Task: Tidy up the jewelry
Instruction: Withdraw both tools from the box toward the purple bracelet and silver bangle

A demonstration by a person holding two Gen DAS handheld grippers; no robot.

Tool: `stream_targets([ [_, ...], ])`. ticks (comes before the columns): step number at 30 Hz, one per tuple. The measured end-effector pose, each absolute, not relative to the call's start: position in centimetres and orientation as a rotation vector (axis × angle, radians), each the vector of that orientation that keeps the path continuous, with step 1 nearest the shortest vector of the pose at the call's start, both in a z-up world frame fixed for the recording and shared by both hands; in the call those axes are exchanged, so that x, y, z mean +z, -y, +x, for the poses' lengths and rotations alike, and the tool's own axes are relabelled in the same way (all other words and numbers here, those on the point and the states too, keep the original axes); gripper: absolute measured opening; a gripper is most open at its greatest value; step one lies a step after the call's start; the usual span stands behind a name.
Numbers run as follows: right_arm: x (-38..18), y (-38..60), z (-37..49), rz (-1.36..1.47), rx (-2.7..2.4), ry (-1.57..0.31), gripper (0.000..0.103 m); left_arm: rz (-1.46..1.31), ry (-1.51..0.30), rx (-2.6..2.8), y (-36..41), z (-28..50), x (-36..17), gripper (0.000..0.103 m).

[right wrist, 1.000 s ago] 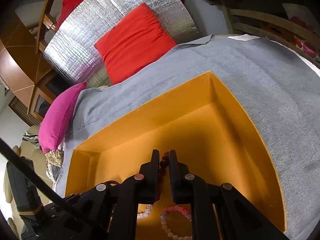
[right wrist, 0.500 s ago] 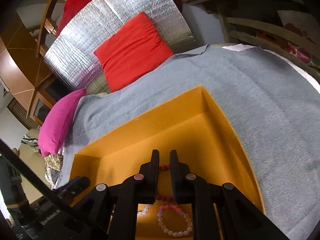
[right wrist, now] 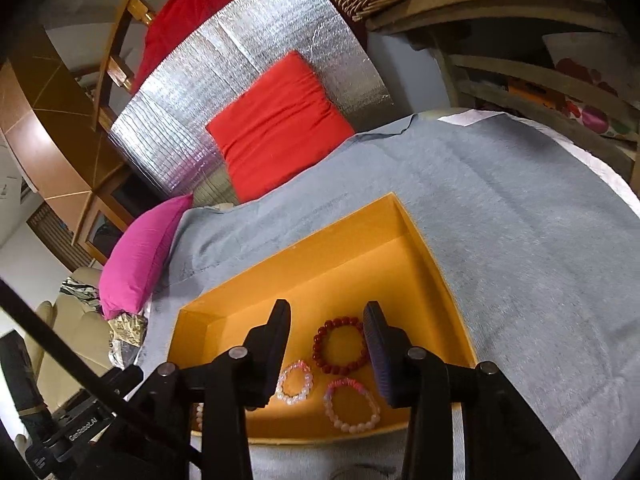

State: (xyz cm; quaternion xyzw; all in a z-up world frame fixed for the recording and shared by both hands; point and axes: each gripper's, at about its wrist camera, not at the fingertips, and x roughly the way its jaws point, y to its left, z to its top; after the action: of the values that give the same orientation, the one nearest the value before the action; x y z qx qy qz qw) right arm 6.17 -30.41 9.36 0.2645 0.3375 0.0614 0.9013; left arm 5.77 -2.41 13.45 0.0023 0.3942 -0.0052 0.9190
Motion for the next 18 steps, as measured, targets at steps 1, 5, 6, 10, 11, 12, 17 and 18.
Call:
stream_targets([
  [1, 9.5, 30.4, 5.7, 0.544, 0.127, -0.694, 0.041, -0.003, -0.816, -0.005, 2.0, 5.5, 13.5, 0.07],
  [5, 10.2, 30.3, 3.9, 0.51, 0.128, -0.673, 0.041, -0.004, -0.811, 0.039, 0.3, 3.9, 14.0, 0.07],
  [6, 10.4, 30.2, 3.4, 0.503, 0.129, -0.667, 0.041, 0.007, -0.803, 0.055, -0.2, 3.3, 14.3, 0.07],
  [10, 10.7, 30.1, 1.8, 0.466, 0.135, -0.656, 0.041, 0.04, -0.781, 0.089, -1.6, 1.5, 15.2, 0.071],
  [11, 10.9, 30.1, 1.3, 0.448, 0.133, -0.653, 0.041, 0.046, -0.779, 0.098, -2.0, 1.1, 15.3, 0.071],
  [12, 11.0, 30.2, 0.8, 0.431, 0.131, -0.648, 0.041, 0.051, -0.78, 0.105, -2.2, 0.8, 15.3, 0.072],
  [17, 11.3, 31.1, -1.6, 0.433, 0.14, -0.638, 0.041, 0.058, -0.801, 0.136, -3.7, -0.9, 14.5, 0.072],
  [18, 11.2, 31.3, -2.1, 0.436, 0.141, -0.64, 0.041, 0.055, -0.81, 0.136, -3.8, -1.1, 14.2, 0.072],
])
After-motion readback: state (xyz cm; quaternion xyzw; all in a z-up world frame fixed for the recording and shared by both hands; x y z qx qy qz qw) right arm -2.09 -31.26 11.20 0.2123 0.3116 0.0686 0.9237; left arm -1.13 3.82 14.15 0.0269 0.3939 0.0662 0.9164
